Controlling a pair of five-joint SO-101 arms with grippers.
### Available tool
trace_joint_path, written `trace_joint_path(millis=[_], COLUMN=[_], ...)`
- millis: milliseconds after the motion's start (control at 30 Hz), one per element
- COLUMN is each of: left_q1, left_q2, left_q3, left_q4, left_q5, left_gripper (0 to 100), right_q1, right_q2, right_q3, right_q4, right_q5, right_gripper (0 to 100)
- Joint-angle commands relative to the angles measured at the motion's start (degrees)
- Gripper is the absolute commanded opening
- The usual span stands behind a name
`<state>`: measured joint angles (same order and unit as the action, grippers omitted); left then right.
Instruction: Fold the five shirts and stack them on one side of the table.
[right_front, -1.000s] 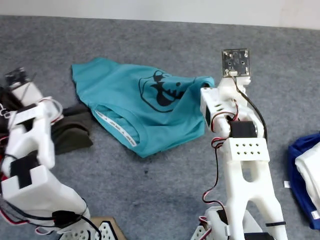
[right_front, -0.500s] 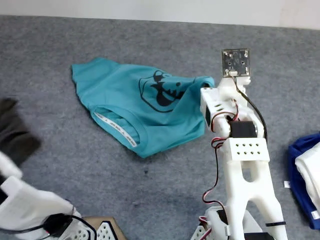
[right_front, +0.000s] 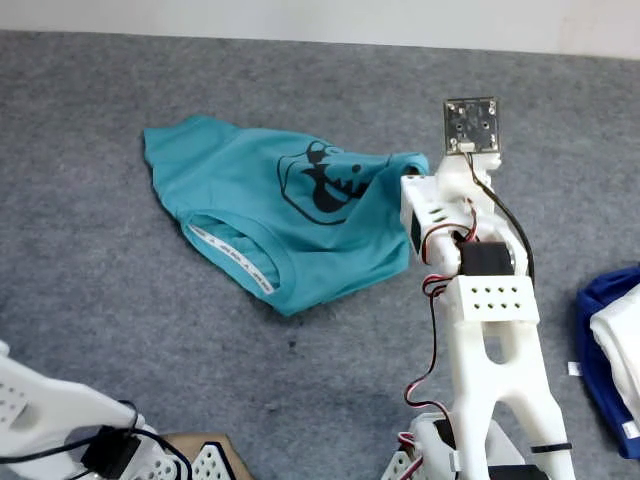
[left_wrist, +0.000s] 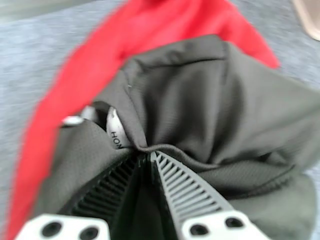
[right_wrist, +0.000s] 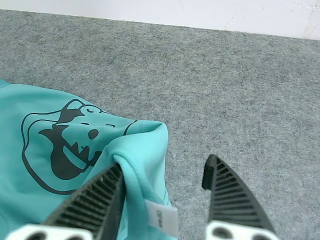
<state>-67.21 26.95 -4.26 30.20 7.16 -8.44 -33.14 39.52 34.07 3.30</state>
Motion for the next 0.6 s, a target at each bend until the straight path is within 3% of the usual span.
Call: trace_joint_path(millis=[0, 100, 200, 333, 567], left_q1=[4.09, 4.62, 5.14, 8.57, 18.07], left_q2=[0.31, 0.31, 0.75, 0.31, 0.22], left_q3=[-5.23, -7.87, -12.26, -13.14, -16.04], left_q4=[-0.44, 0.97, 2.11, 2.99, 15.47], left_q5=[0.53, 6.95, 12.31, 13.36, 13.54], left_gripper=[16, 32, 41, 40, 37], right_q1=[-0.75, -0.75, -0.84, -0.84, -0.84], right_q2=[-2.07, -1.98, -1.98, -1.98, -1.98], right_q3=[-0.31, -0.22, -0.22, -0.22, 0.40], right_q4=[0.13, 0.13, 0.13, 0.13, 0.04], right_q5=[0.35, 0.44, 0.44, 0.44, 0.44], right_gripper=[22.4, 22.4, 22.4, 22.4, 22.4])
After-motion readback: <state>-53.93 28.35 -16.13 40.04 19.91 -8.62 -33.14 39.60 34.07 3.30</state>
